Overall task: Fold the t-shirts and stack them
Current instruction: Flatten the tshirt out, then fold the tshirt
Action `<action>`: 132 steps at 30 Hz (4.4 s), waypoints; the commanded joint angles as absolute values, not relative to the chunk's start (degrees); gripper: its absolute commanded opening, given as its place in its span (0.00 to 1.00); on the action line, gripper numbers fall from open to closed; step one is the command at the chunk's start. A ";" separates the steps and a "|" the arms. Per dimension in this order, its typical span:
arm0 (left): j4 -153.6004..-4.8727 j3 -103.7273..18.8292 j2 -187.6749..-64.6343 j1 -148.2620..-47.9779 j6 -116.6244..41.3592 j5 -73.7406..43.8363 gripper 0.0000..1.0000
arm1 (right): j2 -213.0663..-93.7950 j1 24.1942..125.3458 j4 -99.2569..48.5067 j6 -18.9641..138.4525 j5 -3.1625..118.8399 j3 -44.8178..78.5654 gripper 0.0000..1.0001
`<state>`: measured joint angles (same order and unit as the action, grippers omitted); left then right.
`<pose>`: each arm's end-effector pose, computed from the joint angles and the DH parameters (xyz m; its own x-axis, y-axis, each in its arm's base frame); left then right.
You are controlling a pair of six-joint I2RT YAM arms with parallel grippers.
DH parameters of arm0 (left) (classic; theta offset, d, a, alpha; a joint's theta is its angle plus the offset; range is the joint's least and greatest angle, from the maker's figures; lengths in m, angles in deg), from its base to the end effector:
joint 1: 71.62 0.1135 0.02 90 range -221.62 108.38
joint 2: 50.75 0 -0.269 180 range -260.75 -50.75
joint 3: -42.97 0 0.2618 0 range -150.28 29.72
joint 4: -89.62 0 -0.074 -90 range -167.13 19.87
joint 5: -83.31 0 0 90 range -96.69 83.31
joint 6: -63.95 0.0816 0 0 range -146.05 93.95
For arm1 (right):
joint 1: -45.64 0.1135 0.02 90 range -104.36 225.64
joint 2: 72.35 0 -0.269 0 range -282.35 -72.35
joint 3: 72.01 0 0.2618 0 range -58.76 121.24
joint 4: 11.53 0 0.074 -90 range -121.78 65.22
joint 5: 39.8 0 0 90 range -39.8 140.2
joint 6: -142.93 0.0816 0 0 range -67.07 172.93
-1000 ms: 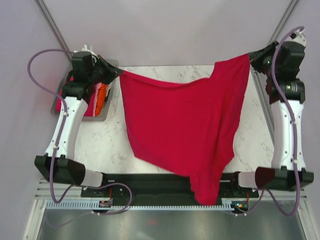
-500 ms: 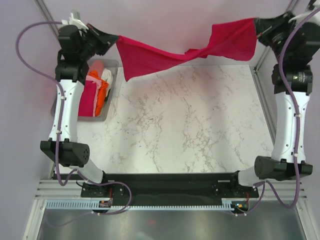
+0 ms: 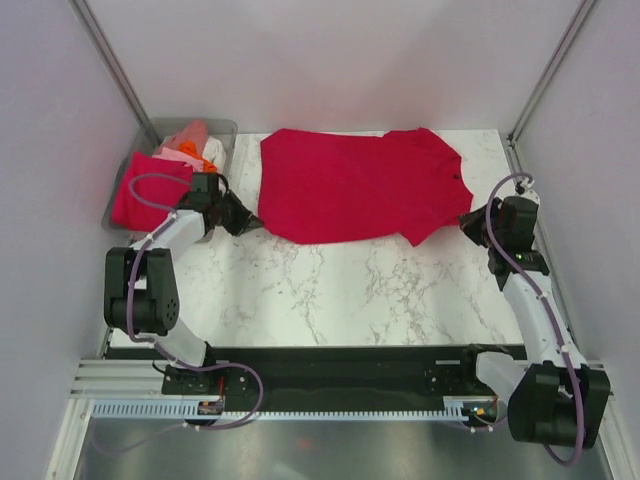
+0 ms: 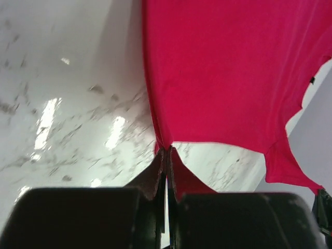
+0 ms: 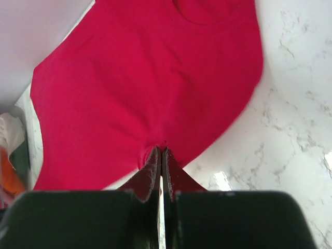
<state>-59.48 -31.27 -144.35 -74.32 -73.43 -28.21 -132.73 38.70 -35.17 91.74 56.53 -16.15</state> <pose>0.3779 -0.0478 0.1799 -0.7247 -0.6511 -0.2253 -0.3769 0.6484 -0.6614 0.2838 -0.0255 0.2535 -0.3503 0.6702 -0.6544 0.3120 0.7422 0.5931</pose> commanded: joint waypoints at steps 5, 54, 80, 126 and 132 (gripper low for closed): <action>-68.69 -15.30 -133.20 -74.35 -67.72 -28.32 0.02 | -120.70 38.52 -34.78 88.70 51.53 -25.88 0.00; -68.96 -16.69 -131.43 -72.41 -89.60 -22.25 0.02 | -157.76 43.62 -44.91 83.87 40.62 10.48 0.00; -73.70 -23.10 -144.78 -72.24 -90.56 -22.42 0.02 | -176.41 45.38 -45.79 83.16 39.39 27.37 0.00; -75.20 -19.24 -138.58 -70.04 -79.58 -23.92 0.83 | -174.68 47.23 -43.16 85.27 34.38 23.28 0.75; -74.58 -11.95 -130.65 -70.83 -76.68 -26.02 0.82 | -160.54 41.70 -34.91 93.43 35.41 0.55 0.64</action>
